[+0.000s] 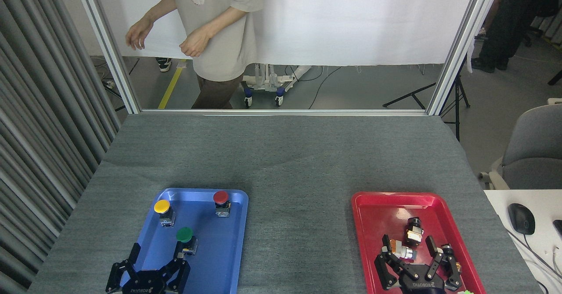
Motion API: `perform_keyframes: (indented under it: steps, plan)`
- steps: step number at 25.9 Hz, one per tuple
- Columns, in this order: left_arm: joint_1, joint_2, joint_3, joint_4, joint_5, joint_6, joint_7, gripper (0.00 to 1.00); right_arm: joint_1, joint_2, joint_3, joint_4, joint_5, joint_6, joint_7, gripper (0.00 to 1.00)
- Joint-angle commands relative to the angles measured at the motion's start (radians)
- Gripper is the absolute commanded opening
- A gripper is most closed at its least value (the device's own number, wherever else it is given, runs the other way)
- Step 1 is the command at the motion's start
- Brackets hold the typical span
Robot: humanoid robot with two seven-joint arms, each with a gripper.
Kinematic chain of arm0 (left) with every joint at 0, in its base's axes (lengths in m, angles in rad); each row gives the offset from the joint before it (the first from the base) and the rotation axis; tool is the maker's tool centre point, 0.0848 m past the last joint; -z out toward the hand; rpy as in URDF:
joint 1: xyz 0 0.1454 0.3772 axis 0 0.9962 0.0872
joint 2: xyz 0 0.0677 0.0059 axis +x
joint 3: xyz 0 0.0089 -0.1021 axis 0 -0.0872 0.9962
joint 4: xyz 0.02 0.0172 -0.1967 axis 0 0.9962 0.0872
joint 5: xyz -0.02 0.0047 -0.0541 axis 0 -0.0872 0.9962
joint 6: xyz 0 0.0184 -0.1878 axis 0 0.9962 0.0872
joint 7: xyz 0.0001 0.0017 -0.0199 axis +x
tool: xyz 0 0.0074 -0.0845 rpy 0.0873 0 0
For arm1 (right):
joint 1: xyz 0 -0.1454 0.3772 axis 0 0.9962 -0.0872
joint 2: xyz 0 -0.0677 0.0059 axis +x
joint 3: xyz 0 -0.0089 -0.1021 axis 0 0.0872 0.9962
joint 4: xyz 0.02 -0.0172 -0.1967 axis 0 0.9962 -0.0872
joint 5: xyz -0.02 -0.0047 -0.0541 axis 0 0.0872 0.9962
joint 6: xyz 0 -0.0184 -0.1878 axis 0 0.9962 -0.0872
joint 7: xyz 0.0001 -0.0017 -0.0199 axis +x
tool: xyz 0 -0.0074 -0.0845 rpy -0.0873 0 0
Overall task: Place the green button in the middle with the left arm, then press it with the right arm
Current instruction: 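Close the left hand around the green button in the blue tray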
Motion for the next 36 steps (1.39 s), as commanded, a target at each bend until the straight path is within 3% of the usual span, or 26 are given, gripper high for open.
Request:
perform_keyframes:
  steps: [1,30,33,36]
  plan:
    - [-0.013,0.0,-0.001,0.035,-0.005,-0.013,-0.012,0.99,0.001,-0.002,0.003,-0.001,-0.001,0.001,0.0,1.0]
    - [-0.216,0.002,-0.059,0.365,-0.012,-0.117,-0.035,0.99,0.001,-0.004,0.006,0.0,-0.001,-0.004,0.0,1.0]
    - [-0.234,0.002,-0.06,0.394,-0.012,-0.119,-0.035,0.96,0.002,-0.002,0.006,0.0,-0.001,-0.004,0.0,1.0]
    - [-0.246,0.002,-0.059,0.412,-0.012,-0.119,-0.035,0.85,0.002,-0.004,0.006,0.0,-0.002,-0.002,0.0,1.0]
